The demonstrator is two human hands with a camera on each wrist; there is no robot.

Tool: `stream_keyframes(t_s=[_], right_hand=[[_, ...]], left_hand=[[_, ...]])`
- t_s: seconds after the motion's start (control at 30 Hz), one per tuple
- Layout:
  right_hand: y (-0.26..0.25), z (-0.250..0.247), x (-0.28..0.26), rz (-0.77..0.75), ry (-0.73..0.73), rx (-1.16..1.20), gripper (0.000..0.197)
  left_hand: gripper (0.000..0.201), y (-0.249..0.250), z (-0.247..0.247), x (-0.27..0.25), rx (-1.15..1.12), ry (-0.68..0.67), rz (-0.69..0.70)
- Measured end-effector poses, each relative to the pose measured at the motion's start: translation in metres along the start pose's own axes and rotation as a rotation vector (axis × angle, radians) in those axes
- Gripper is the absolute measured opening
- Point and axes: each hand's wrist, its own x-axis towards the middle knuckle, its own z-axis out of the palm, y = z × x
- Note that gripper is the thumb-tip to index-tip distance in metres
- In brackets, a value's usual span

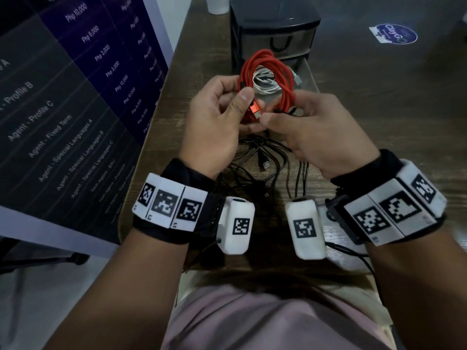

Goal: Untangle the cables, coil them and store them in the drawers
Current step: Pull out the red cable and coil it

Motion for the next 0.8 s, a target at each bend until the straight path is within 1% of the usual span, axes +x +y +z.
stream_keyframes(t_s=[0.07,0.17,0.23,0.3,0.37,0.43,0.47,0.5,0.57,0.6,0.7,0.73,0.8], right_hand=[[-0.001,0.000,-0.001,-0.003,0.018,0.017,0.022],[-0.002,-0.001,0.000,0.069,0.013,0.173,0.021],[-0.003,-0.003,0.000,0.124,-0.033,0.277,0.012],[-0.004,-0.006,-0.001,0.137,-0.099,0.314,0.003],[-0.004,-0.009,-0.001,0.130,-0.166,0.322,0.008],[-0.005,-0.010,-0.002,0.132,-0.197,0.281,0.023],[-0.005,-0.009,-0.002,0.126,-0.185,0.228,0.028],[-0.006,-0.008,-0.002,0.100,-0.162,0.160,0.027],[-0.007,-0.004,-0.004,0.016,-0.101,0.033,0.020],[-0.007,-0.003,-0.005,-0.012,-0.068,0.011,0.018],[-0.005,0.000,-0.005,-0.008,-0.006,0.058,0.009],[-0.003,-0.001,-0.005,0.015,-0.009,0.102,0.007],[0.001,-0.003,-0.003,0.076,-0.070,0.247,0.010]], left_hand=[[0.015,0.002,-0.001,0.000,-0.012,-0.012,-0.013],[0.014,0.004,-0.002,0.001,-0.016,-0.034,-0.039],[0.014,0.003,-0.005,0.001,-0.031,-0.052,-0.064],[0.017,0.002,-0.008,0.000,-0.040,-0.062,-0.082],[0.020,0.001,-0.010,0.000,-0.038,-0.054,-0.089],[0.021,0.000,-0.011,-0.001,-0.030,-0.037,-0.086],[0.021,0.000,-0.011,-0.001,-0.031,-0.029,-0.083],[0.021,0.000,-0.011,-0.001,-0.038,-0.023,-0.079],[0.021,0.000,-0.011,-0.002,-0.055,-0.013,-0.071],[0.020,0.001,-0.010,-0.002,-0.060,-0.007,-0.069],[0.017,0.003,-0.009,-0.002,-0.058,-0.003,-0.059],[0.015,0.003,-0.008,-0.003,-0.050,-0.005,-0.055],[0.011,0.005,-0.008,-0.003,-0.023,-0.015,-0.045]])
